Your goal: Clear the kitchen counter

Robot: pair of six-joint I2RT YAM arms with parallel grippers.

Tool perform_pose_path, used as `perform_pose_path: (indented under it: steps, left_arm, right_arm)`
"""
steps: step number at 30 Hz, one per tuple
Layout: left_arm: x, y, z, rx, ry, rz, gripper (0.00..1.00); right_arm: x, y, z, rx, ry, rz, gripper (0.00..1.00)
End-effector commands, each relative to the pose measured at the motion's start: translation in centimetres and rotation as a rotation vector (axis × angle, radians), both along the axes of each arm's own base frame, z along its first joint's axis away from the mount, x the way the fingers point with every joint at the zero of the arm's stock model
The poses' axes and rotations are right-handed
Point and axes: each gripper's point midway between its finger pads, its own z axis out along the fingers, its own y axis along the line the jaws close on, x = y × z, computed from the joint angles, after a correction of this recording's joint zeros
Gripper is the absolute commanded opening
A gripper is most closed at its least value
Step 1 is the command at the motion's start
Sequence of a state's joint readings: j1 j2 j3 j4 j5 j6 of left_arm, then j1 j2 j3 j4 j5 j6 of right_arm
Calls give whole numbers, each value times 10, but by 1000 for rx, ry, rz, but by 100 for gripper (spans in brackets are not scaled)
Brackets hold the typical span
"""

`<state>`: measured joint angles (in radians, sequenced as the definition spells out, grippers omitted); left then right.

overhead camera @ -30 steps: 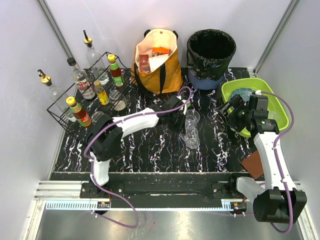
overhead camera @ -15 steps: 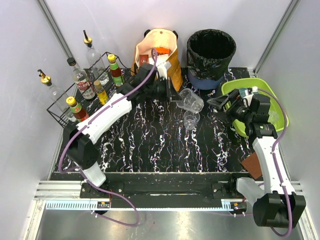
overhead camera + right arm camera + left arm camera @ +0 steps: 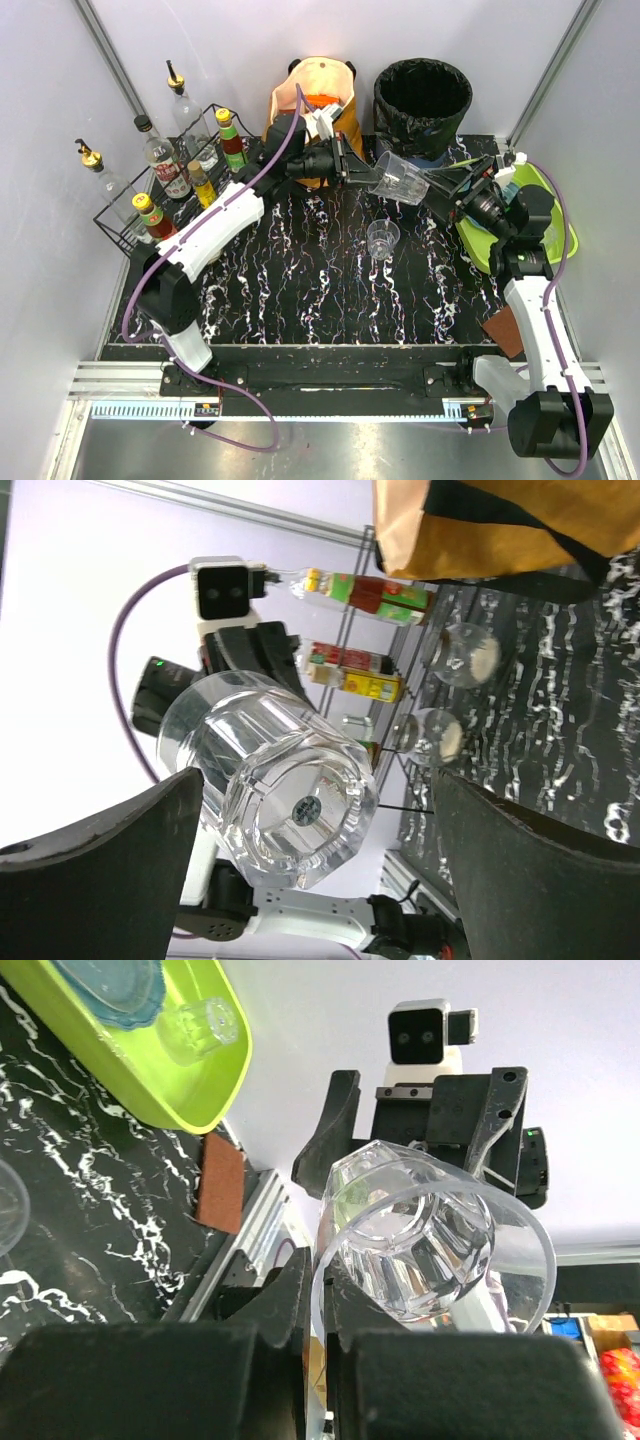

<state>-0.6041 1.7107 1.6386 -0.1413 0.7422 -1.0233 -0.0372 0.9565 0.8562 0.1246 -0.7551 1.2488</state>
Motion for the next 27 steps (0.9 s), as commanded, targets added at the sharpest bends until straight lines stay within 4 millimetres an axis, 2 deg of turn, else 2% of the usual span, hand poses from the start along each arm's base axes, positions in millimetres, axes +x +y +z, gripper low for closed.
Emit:
perform_pose_path:
  steps: [1, 5, 6, 12, 15, 17, 19, 23, 27]
  left_arm:
    - [-10, -7, 41, -168, -32, -75, 0]
    - [-8, -12, 44, -214, -7, -87, 0]
    - [-7, -13, 46, -221, -4, -88, 0]
    - [-2, -16, 39, -222, 19, -85, 0]
    - [-3, -17, 36, -226, 28, -91, 0]
    - [-3, -16, 35, -225, 28, -92, 0]
    - [-6, -16, 34, -224, 28, -97, 0]
    - [-10, -14, 31, -220, 29, -104, 0]
    - [-11, -12, 29, -222, 31, -102, 0]
  right_arm:
    - [-15, 15, 25, 85, -83, 97, 100]
    - [-16, 16, 36, 118, -107, 106, 100]
    - [-21, 23, 39, 124, -111, 133, 100]
    - [-28, 26, 52, 161, -131, 160, 100]
    - [-25, 25, 49, 150, -113, 141, 92]
    - [-21, 22, 45, 141, -99, 114, 81]
    - [-18, 20, 42, 134, -87, 90, 78]
    - [-15, 18, 40, 126, -83, 62, 94]
    - [-11, 17, 43, 119, -91, 50, 95]
